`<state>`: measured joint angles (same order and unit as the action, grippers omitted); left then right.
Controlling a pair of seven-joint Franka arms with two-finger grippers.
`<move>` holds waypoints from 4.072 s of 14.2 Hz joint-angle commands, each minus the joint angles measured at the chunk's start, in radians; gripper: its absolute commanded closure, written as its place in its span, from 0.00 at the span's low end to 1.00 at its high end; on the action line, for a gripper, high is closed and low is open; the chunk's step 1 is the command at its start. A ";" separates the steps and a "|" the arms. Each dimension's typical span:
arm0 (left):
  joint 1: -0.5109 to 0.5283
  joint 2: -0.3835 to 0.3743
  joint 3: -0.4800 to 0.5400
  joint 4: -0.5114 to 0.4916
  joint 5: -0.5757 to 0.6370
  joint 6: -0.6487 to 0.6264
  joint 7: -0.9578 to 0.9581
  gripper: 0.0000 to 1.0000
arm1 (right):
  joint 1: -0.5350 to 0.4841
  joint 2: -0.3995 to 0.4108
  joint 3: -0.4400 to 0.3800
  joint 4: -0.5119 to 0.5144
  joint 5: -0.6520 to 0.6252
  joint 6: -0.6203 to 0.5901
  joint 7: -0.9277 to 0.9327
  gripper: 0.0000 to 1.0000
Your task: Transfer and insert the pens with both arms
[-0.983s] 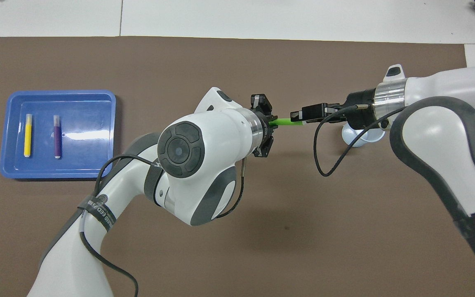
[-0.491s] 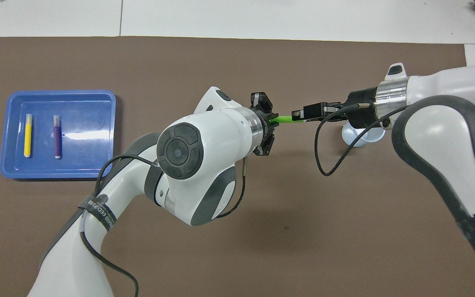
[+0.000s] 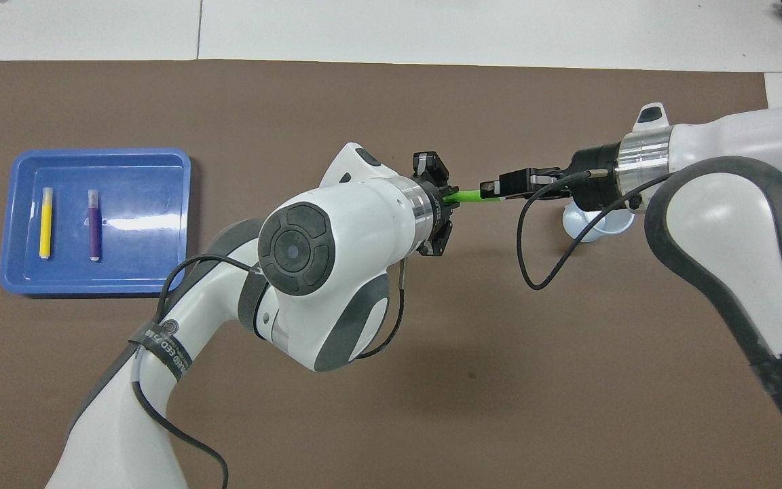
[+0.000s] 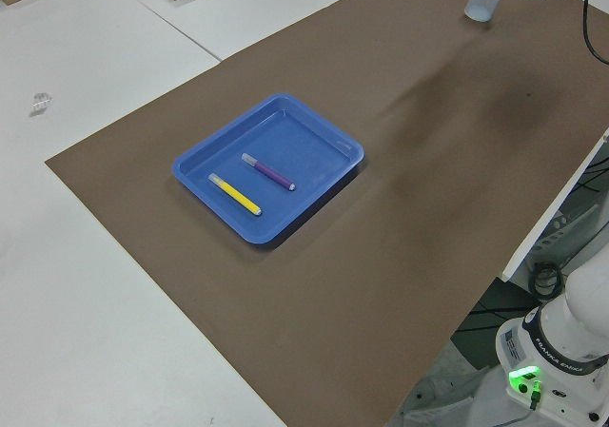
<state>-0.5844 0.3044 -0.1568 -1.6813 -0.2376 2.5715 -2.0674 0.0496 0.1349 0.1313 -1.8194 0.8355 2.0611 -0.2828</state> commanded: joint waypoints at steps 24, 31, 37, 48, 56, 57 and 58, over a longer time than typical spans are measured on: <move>0.067 -0.028 0.020 -0.014 -0.005 -0.103 0.029 0.00 | -0.076 -0.023 -0.009 0.086 -0.433 -0.117 0.102 1.00; 0.230 -0.047 0.026 -0.006 0.011 -0.234 0.235 0.00 | -0.123 -0.015 -0.004 0.123 -0.763 -0.136 0.083 1.00; 0.429 -0.059 0.023 -0.002 0.012 -0.362 0.570 0.00 | -0.174 0.017 -0.006 0.060 -0.780 -0.058 0.027 1.00; 0.597 -0.080 0.026 0.002 0.144 -0.544 1.277 0.00 | -0.191 0.042 -0.006 -0.052 -0.779 0.077 0.054 0.37; 0.704 -0.088 0.046 -0.017 0.271 -0.567 1.808 0.00 | -0.201 -0.033 -0.006 0.096 -0.774 -0.189 0.054 0.19; 0.706 -0.087 0.046 -0.027 0.288 -0.551 1.884 0.00 | -0.201 -0.040 -0.007 0.127 -0.776 -0.238 0.054 0.18; 0.718 -0.078 0.046 -0.028 0.303 -0.536 1.964 0.00 | -0.203 -0.043 -0.007 0.149 -0.776 -0.280 0.054 0.18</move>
<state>0.1222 0.2387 -0.1051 -1.6836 0.0206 2.0257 -0.2239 -0.1388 0.0986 0.1133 -1.7151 0.0752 1.8532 -0.2425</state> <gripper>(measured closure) 0.000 0.185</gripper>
